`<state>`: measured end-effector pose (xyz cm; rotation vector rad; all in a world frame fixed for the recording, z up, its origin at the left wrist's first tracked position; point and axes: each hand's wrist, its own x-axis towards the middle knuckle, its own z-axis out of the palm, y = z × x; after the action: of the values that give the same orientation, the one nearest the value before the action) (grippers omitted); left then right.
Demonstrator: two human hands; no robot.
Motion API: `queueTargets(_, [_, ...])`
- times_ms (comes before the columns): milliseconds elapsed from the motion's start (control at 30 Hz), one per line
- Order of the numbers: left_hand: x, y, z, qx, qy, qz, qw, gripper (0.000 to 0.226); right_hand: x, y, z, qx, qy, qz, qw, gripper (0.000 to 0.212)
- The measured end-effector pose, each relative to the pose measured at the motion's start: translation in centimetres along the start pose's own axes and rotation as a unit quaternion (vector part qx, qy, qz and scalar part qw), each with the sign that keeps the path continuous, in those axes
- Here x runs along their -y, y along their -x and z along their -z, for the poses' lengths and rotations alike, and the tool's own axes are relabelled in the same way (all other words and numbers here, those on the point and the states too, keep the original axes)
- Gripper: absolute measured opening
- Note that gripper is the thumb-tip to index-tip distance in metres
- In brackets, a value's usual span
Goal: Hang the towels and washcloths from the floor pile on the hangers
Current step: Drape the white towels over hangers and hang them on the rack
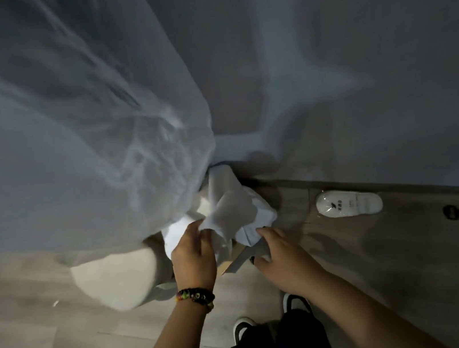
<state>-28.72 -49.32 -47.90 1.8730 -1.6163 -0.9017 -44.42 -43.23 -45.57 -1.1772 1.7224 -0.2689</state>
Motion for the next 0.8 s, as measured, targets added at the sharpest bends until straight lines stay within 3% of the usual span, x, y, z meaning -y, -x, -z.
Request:
queueTargets(200, [-8.6, 5.2, 6.5, 0.025, 0.071, 0.03, 0.997, 0.016, 6.5, 6.8, 4.6, -0.042, -0.028, 0.071, 0.996, 0.071])
queueTargets(433, [-16.6, 9.3, 11.5, -0.013, 0.116, -0.03, 0.993, 0.03, 10.0, 12.7, 8.1, -0.022, -0.127, 0.151, 0.98, 0.092])
queueTargets(500, [-18.0, 10.1, 12.6, -0.002, 0.112, -0.047, 0.993, 0.013, 10.6, 14.1, 9.2, -0.035, -0.112, 0.174, 0.978, 0.095])
queueTargets(567, [-19.6, 11.2, 13.5, 0.011, 0.12, -0.045, 0.992, 0.018, 11.1, 15.5, 10.4, -0.065, -0.097, 0.198, 0.973, 0.089])
queueTargets(800, [-24.6, 15.1, 16.4, -0.024, 0.176, -0.093, 0.98, 0.027, 12.9, 20.8, 13.5, -0.155, -0.027, 0.249, 0.956, 0.038])
